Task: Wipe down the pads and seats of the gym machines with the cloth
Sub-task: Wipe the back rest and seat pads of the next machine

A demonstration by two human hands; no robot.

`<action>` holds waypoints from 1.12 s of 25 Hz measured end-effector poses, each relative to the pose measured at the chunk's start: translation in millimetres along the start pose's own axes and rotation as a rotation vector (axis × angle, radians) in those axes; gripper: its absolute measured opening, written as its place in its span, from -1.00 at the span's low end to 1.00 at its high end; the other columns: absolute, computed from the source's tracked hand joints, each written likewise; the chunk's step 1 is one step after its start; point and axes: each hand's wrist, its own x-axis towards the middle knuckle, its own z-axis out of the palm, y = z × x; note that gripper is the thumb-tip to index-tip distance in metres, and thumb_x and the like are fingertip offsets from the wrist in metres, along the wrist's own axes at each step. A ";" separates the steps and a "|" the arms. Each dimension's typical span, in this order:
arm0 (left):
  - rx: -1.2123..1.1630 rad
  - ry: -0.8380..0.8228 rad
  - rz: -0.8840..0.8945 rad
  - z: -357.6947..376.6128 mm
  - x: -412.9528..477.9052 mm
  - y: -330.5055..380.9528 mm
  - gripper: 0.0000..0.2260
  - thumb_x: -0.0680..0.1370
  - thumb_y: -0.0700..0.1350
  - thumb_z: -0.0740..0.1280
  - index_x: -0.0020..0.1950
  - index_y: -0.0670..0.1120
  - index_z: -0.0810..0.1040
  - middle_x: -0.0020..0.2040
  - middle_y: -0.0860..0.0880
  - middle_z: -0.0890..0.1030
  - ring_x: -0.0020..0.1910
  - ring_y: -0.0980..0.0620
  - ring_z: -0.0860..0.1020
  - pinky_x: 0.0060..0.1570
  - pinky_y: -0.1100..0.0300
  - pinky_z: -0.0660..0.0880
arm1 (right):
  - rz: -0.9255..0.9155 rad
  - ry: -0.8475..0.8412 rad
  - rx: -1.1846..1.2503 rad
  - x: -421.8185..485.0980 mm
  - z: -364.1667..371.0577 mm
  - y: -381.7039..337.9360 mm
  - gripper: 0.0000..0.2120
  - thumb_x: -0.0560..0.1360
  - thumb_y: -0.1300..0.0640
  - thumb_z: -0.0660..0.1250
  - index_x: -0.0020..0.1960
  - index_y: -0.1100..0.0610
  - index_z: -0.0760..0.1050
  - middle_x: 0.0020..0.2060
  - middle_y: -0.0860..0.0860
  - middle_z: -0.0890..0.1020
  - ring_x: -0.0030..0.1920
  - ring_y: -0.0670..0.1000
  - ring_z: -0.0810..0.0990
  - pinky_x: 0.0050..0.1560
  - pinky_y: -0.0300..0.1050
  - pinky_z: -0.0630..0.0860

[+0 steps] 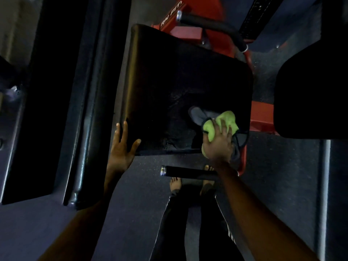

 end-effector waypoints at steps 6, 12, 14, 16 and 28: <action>-0.146 0.031 0.054 1.1 -8.5 1.6 -0.32 0.62 0.11 0.27 0.62 0.25 -0.07 0.65 0.05 -0.17 0.61 0.02 -0.07 0.48 0.01 0.10 | 0.117 0.013 -0.077 -15.6 20.5 -64.8 -0.14 0.52 -0.50 -0.05 0.65 0.00 0.07 0.64 0.07 0.04 0.59 0.31 0.04 0.40 0.45 0.19; -0.080 0.058 0.070 8.2 -2.8 -11.3 -0.30 0.60 0.17 0.25 0.60 0.30 -0.11 0.65 0.01 -0.16 0.61 -0.09 -0.03 0.51 -0.21 0.15 | -0.473 -0.036 -0.286 -33.7 16.3 -48.0 -0.29 0.56 -0.20 0.22 0.64 -0.11 0.08 0.63 0.00 0.13 0.59 0.22 0.13 0.30 0.33 0.40; -0.062 0.085 0.083 11.4 -3.9 -12.3 -0.30 0.60 0.17 0.26 0.61 0.27 -0.09 0.65 -0.01 -0.13 0.61 -0.13 0.00 0.49 -0.25 0.18 | -0.491 -0.042 -0.262 -17.5 7.9 -3.4 -0.31 0.53 -0.16 0.24 0.62 -0.16 0.13 0.62 -0.05 0.16 0.58 0.17 0.17 0.34 0.31 0.41; -0.031 0.116 0.047 13.3 -5.0 -13.4 -0.32 0.60 0.18 0.26 0.62 0.25 -0.05 0.65 -0.04 -0.07 0.60 -0.18 0.05 0.48 -0.27 0.18 | -0.294 0.044 -0.165 -1.1 -2.7 38.5 -0.37 0.53 -0.20 0.17 0.58 -0.10 0.25 0.58 0.02 0.27 0.52 0.21 0.30 0.36 0.32 0.40; 0.257 0.159 0.180 58.1 8.4 43.1 -0.32 0.50 0.22 0.40 0.58 0.15 0.26 0.64 0.04 0.07 0.62 -0.01 -0.10 0.57 -0.10 -0.10 | -0.213 0.032 -0.007 -9.4 -3.1 73.3 -0.32 0.52 0.01 0.36 0.59 -0.17 0.22 0.61 -0.11 0.17 0.61 0.07 0.11 0.51 0.26 0.26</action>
